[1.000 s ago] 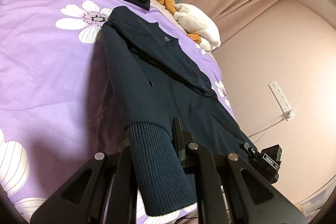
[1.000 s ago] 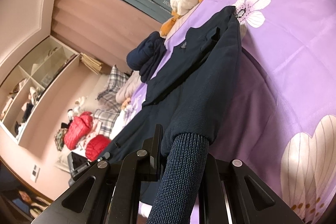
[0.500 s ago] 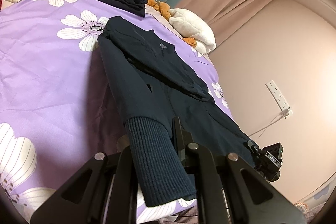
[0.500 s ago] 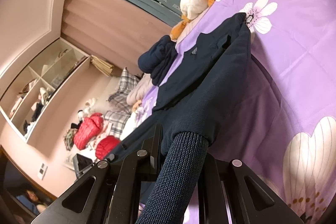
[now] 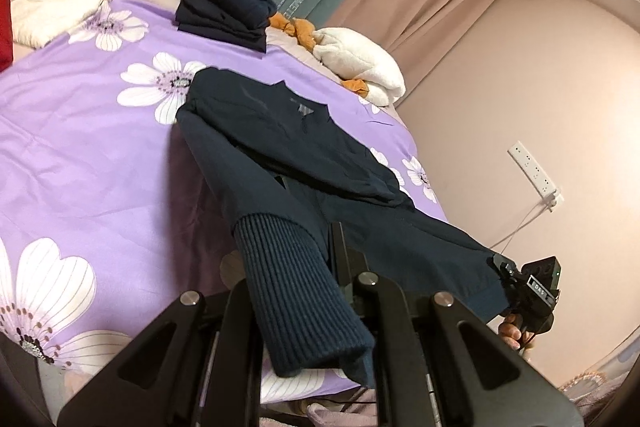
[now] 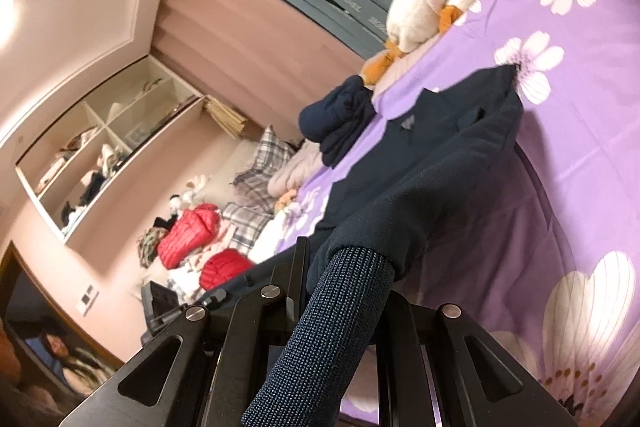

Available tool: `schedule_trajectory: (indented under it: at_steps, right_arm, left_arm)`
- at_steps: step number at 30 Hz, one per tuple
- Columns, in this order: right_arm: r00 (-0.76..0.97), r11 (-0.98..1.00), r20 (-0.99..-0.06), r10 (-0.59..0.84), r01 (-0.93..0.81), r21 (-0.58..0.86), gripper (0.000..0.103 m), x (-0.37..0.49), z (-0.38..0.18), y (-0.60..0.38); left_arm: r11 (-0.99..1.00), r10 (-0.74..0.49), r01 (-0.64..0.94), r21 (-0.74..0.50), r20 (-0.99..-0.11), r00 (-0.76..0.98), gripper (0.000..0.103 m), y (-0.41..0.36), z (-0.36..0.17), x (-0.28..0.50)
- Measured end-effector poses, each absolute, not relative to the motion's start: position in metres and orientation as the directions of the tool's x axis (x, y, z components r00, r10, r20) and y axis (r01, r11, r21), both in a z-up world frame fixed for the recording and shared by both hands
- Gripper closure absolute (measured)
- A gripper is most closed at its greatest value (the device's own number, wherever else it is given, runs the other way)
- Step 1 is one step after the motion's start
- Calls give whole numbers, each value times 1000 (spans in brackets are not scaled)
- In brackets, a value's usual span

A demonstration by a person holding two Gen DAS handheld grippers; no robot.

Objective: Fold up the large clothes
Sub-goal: 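Fold the held hem over the jacket body toward the collar with both grippers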

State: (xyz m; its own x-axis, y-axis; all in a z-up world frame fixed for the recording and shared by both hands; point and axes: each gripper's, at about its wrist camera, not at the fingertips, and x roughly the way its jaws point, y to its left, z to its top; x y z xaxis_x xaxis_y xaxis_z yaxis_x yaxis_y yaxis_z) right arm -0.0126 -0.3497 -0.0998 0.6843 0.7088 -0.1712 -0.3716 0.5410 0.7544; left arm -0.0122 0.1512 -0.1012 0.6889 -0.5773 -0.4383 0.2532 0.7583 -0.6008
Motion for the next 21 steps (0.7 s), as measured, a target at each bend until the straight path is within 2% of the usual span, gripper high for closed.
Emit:
schedule_trajectory:
  at_steps: [21]
  right_arm:
    - [688, 507, -45, 724, -488, 710, 89, -33, -71, -354]
  left_arm:
    - [775, -567, 320, -545, -375, 734, 94, 153, -57, -59]
